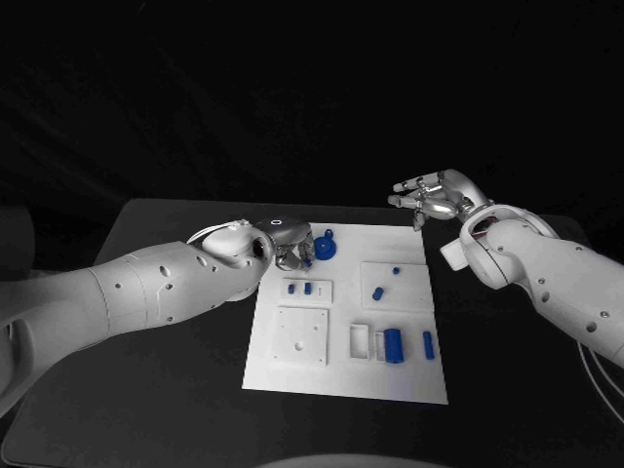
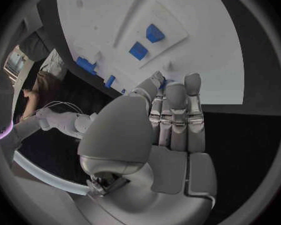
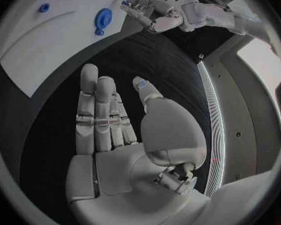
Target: Assemble the parts on the task board
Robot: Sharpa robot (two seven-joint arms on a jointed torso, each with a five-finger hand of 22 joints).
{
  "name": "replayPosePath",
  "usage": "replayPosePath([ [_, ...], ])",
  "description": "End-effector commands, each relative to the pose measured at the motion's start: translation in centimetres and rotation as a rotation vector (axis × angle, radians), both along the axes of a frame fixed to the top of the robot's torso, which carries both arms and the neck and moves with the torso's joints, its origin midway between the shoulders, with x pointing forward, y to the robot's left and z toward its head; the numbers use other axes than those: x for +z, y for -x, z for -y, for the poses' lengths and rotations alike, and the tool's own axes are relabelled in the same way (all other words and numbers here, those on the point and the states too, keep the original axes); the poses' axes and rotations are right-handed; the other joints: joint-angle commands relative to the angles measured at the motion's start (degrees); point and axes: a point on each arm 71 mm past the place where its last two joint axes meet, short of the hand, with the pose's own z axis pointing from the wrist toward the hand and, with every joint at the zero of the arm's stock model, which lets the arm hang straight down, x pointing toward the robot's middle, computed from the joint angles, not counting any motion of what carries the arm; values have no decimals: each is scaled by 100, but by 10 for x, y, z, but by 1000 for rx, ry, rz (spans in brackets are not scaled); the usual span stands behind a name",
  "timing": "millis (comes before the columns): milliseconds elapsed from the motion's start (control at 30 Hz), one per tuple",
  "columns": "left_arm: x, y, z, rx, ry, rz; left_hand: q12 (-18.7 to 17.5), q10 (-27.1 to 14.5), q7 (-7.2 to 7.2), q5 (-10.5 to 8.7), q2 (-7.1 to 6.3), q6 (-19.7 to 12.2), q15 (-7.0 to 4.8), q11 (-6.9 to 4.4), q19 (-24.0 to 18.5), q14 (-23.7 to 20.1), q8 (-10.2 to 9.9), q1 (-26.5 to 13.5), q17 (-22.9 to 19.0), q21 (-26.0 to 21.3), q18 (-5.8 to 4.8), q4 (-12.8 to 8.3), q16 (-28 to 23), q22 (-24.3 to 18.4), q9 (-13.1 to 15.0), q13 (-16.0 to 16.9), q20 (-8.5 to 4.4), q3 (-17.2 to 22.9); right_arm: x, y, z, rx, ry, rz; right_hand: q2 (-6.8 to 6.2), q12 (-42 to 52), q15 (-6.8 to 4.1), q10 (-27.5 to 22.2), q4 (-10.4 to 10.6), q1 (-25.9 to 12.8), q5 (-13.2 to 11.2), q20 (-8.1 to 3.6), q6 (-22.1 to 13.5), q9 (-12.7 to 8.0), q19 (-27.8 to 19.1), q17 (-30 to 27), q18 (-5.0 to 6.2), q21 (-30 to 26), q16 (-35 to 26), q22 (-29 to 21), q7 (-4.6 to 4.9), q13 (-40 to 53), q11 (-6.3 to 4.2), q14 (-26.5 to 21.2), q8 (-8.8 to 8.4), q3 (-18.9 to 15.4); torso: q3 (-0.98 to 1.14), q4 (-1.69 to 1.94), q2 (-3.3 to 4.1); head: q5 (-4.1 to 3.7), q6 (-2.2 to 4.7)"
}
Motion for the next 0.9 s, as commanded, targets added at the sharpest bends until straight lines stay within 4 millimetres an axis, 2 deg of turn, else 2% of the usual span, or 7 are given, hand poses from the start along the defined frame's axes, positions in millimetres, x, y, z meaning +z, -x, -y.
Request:
replayPosePath([
  [33,-2,-1,0,2,-19,-26,-24,-27,8,-21,-7,-21,20,27,-28,-15,13,-34,-5,26,76,-31,-30,113,5,8,7,-7,0,0,-1,11,2,4,-34,-17,16,-10,7,-29,24,47,15,9,180,-5,74,38,25,-5,30,-7,14,-7,17,34,3,3,0,-2,-10],
  [200,-3,-2,-3,17,-33,-23,-24,-32,10,-23,-8,-33,21,29,-33,-18,10,-34,-6,31,77,-34,-33,113,4,8,7,-8,0,0,-1,10,2,4,-34,-17,16,-10,7,-29,24,47,15,9,180,-5,74,38,25,-5,30,-7,14,-7,17,34,6,12,-6,-5,-18],
  [400,-3,-1,-4,19,-40,-26,-23,-31,9,-31,-10,-33,21,28,-36,-19,12,-38,-6,35,77,-31,-34,113,5,8,8,-11,0,0,-1,10,2,4,-34,-17,16,-10,7,-29,24,47,15,9,180,-5,74,38,25,-5,30,-7,14,-7,17,34,3,3,-4,-5,-23],
  [900,-5,0,-1,4,-54,-36,-24,-42,13,-34,-35,-53,24,34,-48,-30,8,-20,-9,42,77,-55,-43,110,2,7,8,-13,0,0,-1,9,2,5,-34,-17,16,-10,7,-29,24,47,15,9,180,-5,74,38,25,-5,30,-7,14,-7,17,34,6,10,-7,-10,-27],
])
